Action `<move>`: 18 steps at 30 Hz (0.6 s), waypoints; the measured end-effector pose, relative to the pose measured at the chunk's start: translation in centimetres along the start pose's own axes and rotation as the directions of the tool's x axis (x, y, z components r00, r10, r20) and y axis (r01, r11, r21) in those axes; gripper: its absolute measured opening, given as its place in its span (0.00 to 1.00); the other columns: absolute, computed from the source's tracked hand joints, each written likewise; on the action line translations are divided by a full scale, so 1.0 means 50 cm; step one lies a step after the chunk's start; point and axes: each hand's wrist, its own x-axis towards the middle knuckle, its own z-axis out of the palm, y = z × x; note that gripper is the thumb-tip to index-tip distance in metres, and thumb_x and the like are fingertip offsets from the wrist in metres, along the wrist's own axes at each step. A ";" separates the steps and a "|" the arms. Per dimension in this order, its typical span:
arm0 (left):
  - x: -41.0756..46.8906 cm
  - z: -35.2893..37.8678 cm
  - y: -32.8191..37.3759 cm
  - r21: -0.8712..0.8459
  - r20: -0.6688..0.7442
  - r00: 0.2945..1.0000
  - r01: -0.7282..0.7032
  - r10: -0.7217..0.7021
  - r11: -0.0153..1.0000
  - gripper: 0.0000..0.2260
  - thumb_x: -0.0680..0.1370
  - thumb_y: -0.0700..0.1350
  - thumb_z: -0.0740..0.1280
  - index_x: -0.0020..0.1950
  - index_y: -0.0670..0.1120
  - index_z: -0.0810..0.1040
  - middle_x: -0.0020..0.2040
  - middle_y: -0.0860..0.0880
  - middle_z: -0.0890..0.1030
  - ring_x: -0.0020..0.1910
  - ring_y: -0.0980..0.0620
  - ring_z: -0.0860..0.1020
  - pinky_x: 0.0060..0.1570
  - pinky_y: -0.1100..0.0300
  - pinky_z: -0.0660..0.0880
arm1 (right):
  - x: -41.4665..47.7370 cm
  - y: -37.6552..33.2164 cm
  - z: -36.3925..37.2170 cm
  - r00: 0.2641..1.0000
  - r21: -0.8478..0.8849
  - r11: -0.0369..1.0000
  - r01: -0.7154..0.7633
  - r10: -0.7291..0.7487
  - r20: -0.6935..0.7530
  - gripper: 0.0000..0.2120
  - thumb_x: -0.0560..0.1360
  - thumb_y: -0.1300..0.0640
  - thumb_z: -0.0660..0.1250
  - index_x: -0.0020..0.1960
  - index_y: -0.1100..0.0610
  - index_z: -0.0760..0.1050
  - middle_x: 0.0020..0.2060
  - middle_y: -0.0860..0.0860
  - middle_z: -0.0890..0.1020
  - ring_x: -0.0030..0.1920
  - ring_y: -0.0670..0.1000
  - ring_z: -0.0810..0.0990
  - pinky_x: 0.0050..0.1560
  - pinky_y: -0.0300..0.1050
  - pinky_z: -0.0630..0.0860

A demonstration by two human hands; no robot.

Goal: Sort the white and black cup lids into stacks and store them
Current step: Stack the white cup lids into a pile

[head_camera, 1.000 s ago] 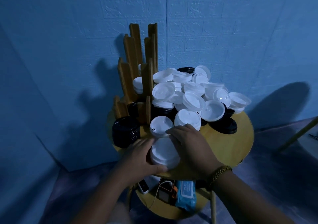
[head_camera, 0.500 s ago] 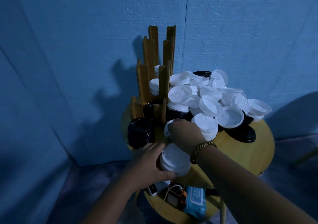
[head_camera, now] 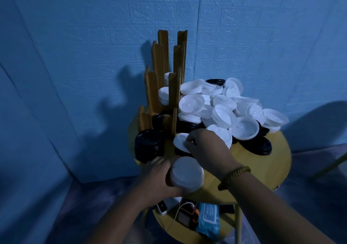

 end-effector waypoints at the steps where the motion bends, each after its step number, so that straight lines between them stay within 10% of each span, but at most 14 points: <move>1: 0.000 0.001 0.000 -0.004 -0.008 1.000 -0.008 0.008 1.000 0.42 0.66 0.69 0.75 0.76 0.61 0.64 0.66 0.60 0.71 0.66 0.58 0.68 0.65 0.53 0.70 | -0.019 -0.002 -0.012 1.000 0.038 0.999 0.005 -0.004 -0.021 0.11 0.79 0.54 0.64 0.39 0.55 0.76 0.38 0.49 0.77 0.37 0.46 0.75 0.32 0.39 0.67; 13: 0.009 0.037 0.043 0.012 -0.062 0.997 -0.048 0.049 0.999 0.41 0.65 0.70 0.76 0.73 0.62 0.65 0.61 0.67 0.66 0.62 0.63 0.64 0.61 0.60 0.66 | -0.207 0.059 0.025 0.999 0.192 0.981 -0.041 0.044 -0.010 0.06 0.76 0.43 0.67 0.47 0.45 0.77 0.72 0.41 0.63 0.70 0.40 0.59 0.64 0.40 0.66; 18: 0.020 0.065 0.079 0.003 -0.043 0.997 -0.058 0.058 0.998 0.41 0.64 0.72 0.69 0.73 0.61 0.64 0.66 0.64 0.69 0.65 0.62 0.66 0.64 0.59 0.69 | -0.225 0.085 0.022 0.993 0.289 0.954 -0.076 0.047 0.105 0.11 0.72 0.37 0.66 0.51 0.38 0.69 0.76 0.37 0.54 0.74 0.44 0.60 0.56 0.38 0.71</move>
